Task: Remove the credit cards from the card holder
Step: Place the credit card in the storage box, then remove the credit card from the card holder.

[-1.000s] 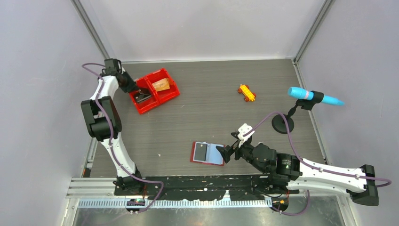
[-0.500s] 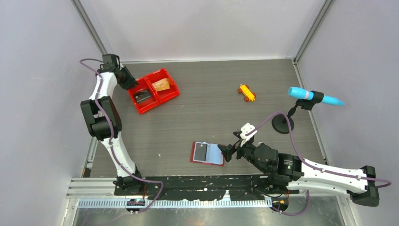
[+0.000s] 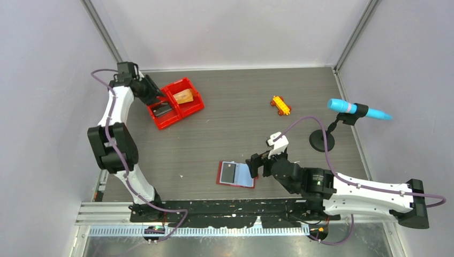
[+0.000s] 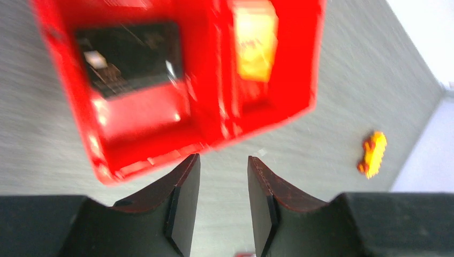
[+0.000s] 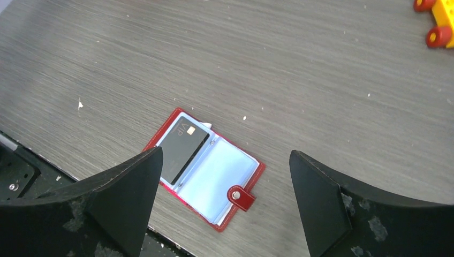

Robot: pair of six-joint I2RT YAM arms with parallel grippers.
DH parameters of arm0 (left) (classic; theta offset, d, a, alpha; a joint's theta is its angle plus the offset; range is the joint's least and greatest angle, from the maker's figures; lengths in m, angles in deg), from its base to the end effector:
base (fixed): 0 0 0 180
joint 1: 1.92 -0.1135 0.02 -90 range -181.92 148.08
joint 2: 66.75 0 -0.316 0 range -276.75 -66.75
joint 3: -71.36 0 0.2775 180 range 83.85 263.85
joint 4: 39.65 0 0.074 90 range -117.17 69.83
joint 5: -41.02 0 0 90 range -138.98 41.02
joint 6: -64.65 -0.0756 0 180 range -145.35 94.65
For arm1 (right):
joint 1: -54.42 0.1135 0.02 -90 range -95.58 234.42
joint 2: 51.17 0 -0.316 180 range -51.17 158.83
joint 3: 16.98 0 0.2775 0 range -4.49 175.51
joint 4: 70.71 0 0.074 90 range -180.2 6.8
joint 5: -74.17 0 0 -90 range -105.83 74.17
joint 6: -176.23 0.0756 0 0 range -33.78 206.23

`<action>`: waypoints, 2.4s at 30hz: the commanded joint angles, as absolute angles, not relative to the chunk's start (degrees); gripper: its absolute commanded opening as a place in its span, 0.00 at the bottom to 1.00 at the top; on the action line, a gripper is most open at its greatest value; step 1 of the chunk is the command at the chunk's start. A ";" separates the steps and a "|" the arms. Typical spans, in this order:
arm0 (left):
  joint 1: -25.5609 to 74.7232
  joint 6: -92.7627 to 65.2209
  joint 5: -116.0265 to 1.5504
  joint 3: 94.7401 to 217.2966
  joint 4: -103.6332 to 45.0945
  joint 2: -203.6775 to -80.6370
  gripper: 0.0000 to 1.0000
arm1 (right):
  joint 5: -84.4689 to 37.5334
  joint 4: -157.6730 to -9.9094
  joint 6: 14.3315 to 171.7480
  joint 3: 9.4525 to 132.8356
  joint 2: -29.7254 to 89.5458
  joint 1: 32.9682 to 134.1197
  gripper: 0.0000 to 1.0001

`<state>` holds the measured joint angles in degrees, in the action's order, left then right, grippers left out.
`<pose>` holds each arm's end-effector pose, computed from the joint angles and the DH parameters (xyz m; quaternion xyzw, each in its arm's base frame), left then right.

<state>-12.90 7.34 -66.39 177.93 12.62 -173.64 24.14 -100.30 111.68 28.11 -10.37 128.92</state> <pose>0.4736 0.0689 0.2982 -0.3032 0.8872 -0.2005 0.2843 0.0940 0.1574 0.2844 -0.1632 0.7982 0.1994 0.5445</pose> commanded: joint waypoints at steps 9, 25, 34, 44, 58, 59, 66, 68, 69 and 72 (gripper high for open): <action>5.20 9.11 -80.26 151.83 7.62 -148.09 0.42 | 24.58 -107.13 132.68 35.68 0.88 128.84 0.95; 22.19 15.01 -85.24 120.93 -14.29 -138.13 0.26 | 9.91 -84.81 135.24 23.13 5.00 125.98 0.47; 29.32 18.21 -85.57 116.52 -26.60 -145.92 0.20 | -4.50 -67.42 136.62 14.01 6.95 117.88 0.38; 30.25 16.62 -84.14 115.46 -29.56 -151.24 0.15 | -9.62 -61.58 136.71 13.94 13.09 114.64 0.34; 31.02 16.40 -83.94 113.15 -31.21 -154.07 0.10 | -10.03 -58.18 137.61 13.35 20.50 113.88 0.32; 31.12 16.34 -83.75 113.11 -31.21 -154.03 0.10 | -10.03 -57.91 137.58 13.31 20.79 113.80 0.32; 31.38 15.88 -83.43 112.92 -30.78 -154.32 0.10 | -10.79 -56.72 137.47 13.22 23.21 112.90 0.29; 31.39 15.88 -83.43 112.90 -30.68 -154.46 0.10 | -11.22 -55.93 137.41 13.14 23.84 112.68 0.29; 31.39 15.92 -83.45 112.86 -30.73 -154.44 0.10 | -11.28 -55.77 137.43 13.16 24.23 112.60 0.29; 31.47 15.87 -83.39 112.68 -30.77 -154.44 0.10 | -11.77 -54.75 137.53 12.98 25.16 112.39 0.29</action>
